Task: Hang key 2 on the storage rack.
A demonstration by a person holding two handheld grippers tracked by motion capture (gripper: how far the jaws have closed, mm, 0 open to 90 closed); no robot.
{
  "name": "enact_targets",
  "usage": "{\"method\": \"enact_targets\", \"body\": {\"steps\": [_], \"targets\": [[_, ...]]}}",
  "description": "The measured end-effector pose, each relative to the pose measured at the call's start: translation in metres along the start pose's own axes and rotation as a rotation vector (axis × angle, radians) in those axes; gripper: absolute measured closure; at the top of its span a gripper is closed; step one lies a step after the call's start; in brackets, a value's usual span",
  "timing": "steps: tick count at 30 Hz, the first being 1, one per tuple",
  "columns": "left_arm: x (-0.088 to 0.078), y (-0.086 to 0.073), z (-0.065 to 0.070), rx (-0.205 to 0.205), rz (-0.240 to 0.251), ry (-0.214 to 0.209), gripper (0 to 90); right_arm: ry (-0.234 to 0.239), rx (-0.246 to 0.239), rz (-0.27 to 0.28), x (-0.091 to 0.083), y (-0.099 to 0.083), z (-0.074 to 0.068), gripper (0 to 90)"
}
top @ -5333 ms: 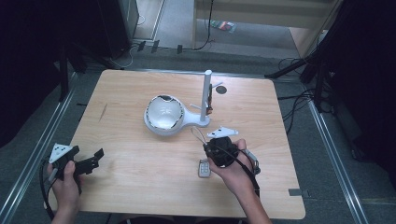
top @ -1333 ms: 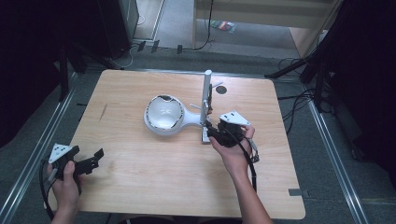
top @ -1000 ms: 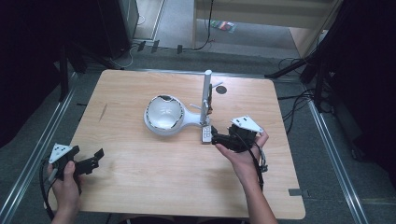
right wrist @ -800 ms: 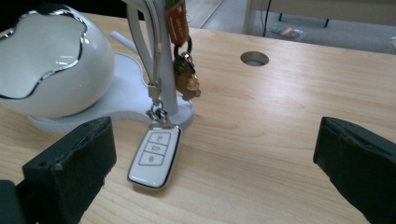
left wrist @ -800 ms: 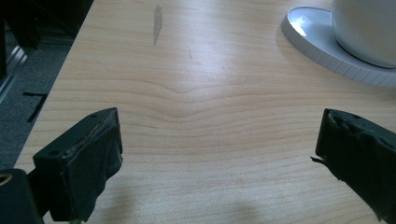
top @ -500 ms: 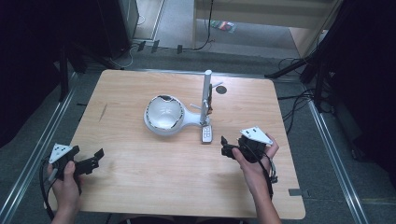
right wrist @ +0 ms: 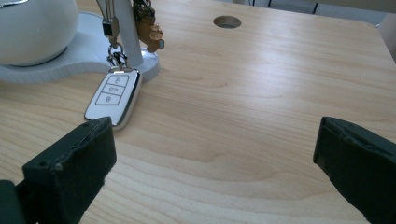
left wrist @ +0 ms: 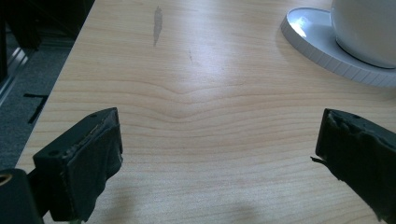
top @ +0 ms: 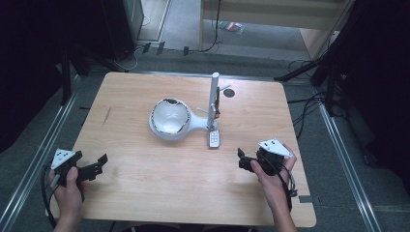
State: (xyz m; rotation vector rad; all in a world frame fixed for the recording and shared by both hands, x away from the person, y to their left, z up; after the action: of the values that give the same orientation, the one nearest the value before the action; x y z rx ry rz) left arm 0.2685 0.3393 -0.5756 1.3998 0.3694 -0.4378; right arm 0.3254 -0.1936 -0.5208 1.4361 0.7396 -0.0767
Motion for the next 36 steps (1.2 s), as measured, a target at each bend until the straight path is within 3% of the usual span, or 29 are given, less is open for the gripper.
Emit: {"method": "enact_targets", "body": {"steps": [12, 18, 36], "targets": [[0.000, 0.000, 0.000, -0.001, 0.001, -0.001, 0.9, -0.033, -0.002, -0.021, -0.011, -0.019, 0.017, 0.0], [0.000, 0.000, 0.000, 0.002, 0.000, 0.001, 0.8, -0.049, -0.002, 0.003, -0.020, -0.028, 0.028, 0.0], [0.000, 0.000, 0.000, -0.001, 0.004, -0.001, 0.8, -0.082, 0.083, 0.012, -0.048, -0.054, 0.069, 0.0]]}}
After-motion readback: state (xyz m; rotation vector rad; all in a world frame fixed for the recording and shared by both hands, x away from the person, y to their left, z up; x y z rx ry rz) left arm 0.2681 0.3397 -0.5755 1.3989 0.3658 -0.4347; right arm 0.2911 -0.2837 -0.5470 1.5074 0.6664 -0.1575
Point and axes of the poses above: each handheld gripper's, and its own axes: x roughly forward along the jaws, y roughly out of its top, z roughly to its right, the point moved 5 cm from there along x, roughly forward along the jaws, and after that the axes turned 6 degrees about y, right-handed, at the moved point
